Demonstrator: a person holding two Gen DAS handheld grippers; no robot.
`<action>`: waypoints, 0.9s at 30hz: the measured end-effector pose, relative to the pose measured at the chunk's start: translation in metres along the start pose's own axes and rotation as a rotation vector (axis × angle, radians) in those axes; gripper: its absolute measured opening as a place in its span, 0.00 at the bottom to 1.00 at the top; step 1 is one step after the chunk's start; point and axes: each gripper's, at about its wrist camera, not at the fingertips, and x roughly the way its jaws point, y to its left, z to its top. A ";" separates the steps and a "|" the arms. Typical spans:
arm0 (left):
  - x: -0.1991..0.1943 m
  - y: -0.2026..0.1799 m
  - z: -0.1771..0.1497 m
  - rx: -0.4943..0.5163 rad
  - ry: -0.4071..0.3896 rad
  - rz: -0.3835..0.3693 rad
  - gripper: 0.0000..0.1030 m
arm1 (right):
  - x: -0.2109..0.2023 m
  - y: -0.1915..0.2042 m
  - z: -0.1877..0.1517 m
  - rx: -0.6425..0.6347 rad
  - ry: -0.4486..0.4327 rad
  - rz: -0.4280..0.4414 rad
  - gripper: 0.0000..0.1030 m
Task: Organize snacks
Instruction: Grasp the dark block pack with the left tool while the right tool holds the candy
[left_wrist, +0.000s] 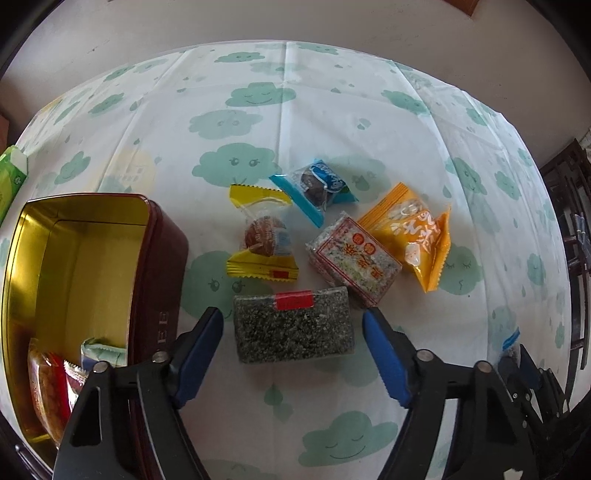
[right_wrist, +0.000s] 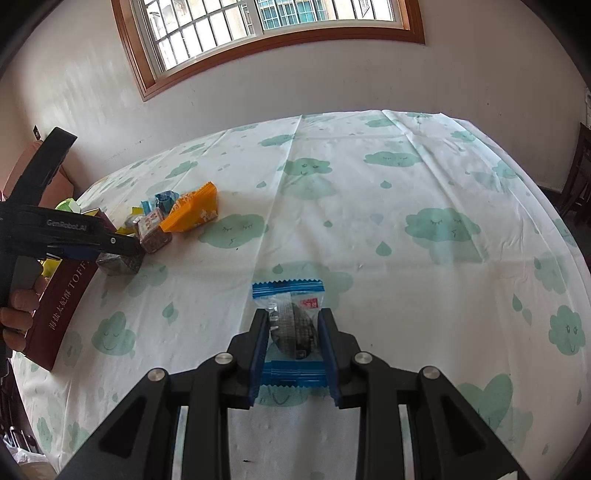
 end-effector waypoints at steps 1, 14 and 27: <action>0.000 0.000 0.000 0.003 -0.004 0.006 0.69 | 0.000 0.000 0.000 0.000 0.000 0.000 0.28; -0.002 0.002 -0.001 0.027 -0.016 0.031 0.55 | 0.000 0.003 0.000 -0.013 0.002 -0.016 0.28; -0.027 0.001 -0.017 0.089 -0.021 -0.006 0.55 | 0.000 0.005 0.001 -0.019 0.003 -0.024 0.28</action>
